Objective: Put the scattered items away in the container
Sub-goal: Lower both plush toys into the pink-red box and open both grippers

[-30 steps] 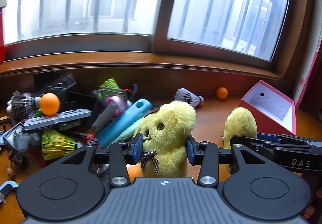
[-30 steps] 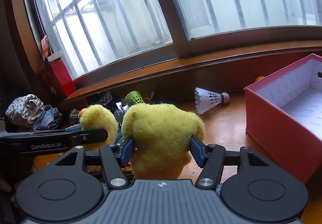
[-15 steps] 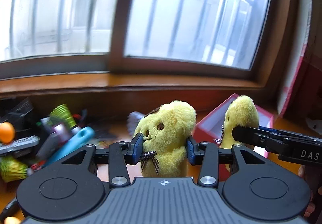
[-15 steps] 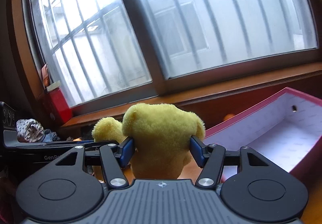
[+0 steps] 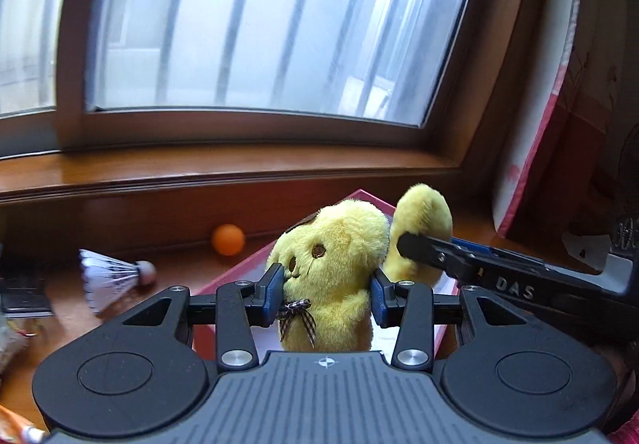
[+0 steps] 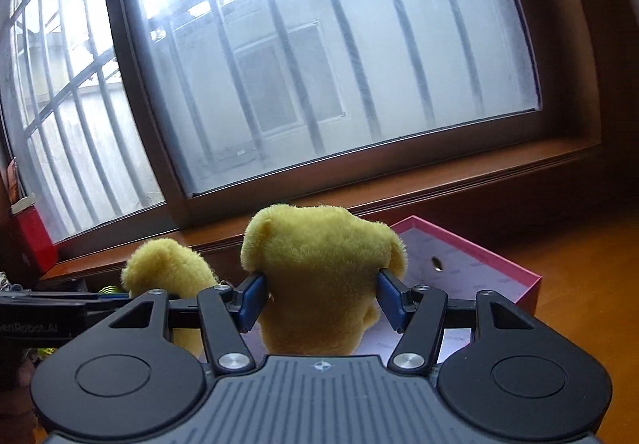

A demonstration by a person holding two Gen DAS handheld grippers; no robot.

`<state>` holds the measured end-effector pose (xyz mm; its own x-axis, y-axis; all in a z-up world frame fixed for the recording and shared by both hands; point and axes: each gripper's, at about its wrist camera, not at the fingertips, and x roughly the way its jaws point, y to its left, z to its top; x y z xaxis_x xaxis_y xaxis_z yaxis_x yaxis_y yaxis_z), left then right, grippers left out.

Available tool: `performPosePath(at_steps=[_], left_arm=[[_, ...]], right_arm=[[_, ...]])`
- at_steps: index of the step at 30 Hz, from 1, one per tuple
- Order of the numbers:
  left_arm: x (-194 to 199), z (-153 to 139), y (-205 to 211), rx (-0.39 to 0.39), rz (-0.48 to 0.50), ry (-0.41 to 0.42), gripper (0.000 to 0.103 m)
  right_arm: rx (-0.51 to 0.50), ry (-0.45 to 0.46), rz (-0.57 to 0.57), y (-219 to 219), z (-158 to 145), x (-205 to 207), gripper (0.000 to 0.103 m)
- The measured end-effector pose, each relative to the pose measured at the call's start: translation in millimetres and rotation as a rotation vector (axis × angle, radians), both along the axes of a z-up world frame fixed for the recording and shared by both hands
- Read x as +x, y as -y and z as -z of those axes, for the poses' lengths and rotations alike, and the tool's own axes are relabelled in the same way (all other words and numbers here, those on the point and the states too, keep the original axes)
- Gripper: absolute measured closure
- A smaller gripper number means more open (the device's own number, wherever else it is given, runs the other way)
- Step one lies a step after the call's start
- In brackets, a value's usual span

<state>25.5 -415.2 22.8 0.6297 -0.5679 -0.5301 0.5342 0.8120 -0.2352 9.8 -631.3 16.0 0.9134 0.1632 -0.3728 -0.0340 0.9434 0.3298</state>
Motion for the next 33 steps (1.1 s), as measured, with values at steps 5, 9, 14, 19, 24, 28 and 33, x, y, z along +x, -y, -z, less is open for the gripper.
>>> performPosePath(at_steps=[5,9,14,19,24,28,33], left_arm=[[7.4,17.5,29.0,0.111,0.006,0.027,0.06],[13.2,30.1,30.3,0.139,-0.025,-0.01,0.06],[21.2,36.2,20.2,0.187,-0.09,-0.045,0.059],[20.9,33.3,1.4,0.217,-0.137,-0.056,0.059],[17.0,31.5,-19.2,0.28,-0.191,-0.039,0.062],[22.2,31.1,-40.8,0.301,-0.245,-0.046,0.062],[24.8,29.8,-55.8,0.321,-0.274,-0.046,0.06]], right_arm=[[0.024,-0.048,0.056,23.9,19.8,16.5,0.042],[0.052,-0.084,0.035,24.2,31.3,19.5,0.042],[0.078,-0.098,0.021,11.3,43.9,18.9,0.042],[0.064,-0.087,-0.032,-16.7,47.2,13.9,0.042],[0.049,-0.078,-0.095,-38.0,50.2,11.8,0.042],[0.096,-0.098,-0.169,-54.2,51.1,16.9,0.042],[0.059,-0.12,-0.238,-86.4,55.4,27.7,0.042]])
